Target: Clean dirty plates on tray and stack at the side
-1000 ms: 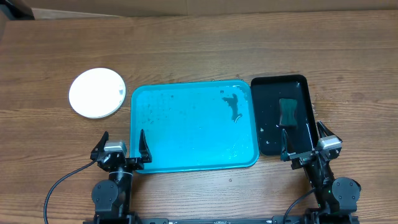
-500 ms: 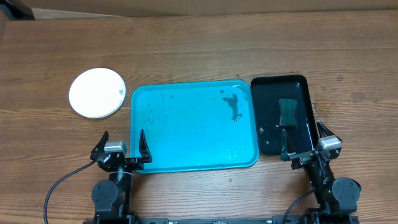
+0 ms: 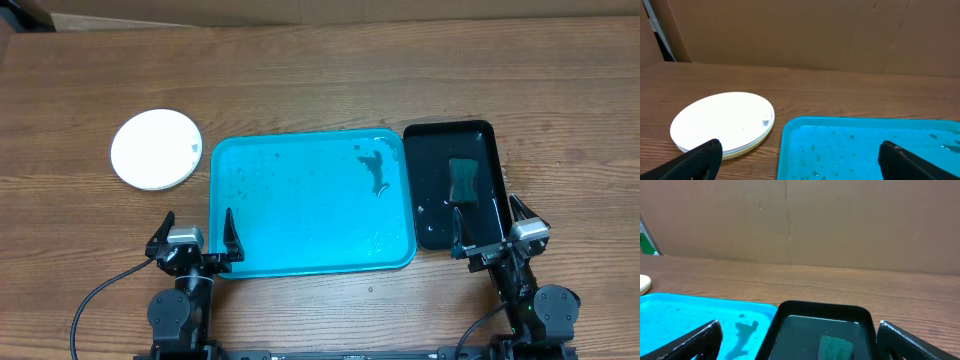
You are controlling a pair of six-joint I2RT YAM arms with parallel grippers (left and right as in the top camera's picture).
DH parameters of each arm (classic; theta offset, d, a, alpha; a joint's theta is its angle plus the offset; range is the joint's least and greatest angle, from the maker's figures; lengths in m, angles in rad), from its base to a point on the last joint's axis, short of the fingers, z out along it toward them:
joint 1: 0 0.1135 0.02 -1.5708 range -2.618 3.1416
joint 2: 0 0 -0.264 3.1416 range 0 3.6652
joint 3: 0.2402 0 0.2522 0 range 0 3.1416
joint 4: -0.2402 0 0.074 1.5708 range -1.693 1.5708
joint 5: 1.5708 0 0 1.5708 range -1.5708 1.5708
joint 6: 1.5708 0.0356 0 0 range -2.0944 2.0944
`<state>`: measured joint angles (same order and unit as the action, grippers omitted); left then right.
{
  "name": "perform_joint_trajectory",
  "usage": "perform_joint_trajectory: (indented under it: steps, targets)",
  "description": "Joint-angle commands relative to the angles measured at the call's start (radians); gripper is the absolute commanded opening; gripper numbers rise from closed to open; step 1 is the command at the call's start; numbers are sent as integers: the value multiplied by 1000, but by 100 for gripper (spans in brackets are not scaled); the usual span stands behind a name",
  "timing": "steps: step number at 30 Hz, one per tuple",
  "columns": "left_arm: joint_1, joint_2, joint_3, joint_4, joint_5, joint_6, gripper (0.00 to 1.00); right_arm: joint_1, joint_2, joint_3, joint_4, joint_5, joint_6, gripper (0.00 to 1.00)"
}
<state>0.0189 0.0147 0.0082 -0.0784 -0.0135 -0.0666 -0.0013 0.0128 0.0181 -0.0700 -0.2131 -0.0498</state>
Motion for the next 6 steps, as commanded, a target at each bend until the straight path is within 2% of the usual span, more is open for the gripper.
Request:
perform_joint_trajectory:
  steps: [1, 6]
  targets:
    - [-6, -10, -3, 1, -12, 26, 100, -5, -10, -10, 5, 2, -3, 100]
    - [-6, -10, -3, 2, -13, 26, 100, -5, -10, -10, 5, 2, -3, 100]
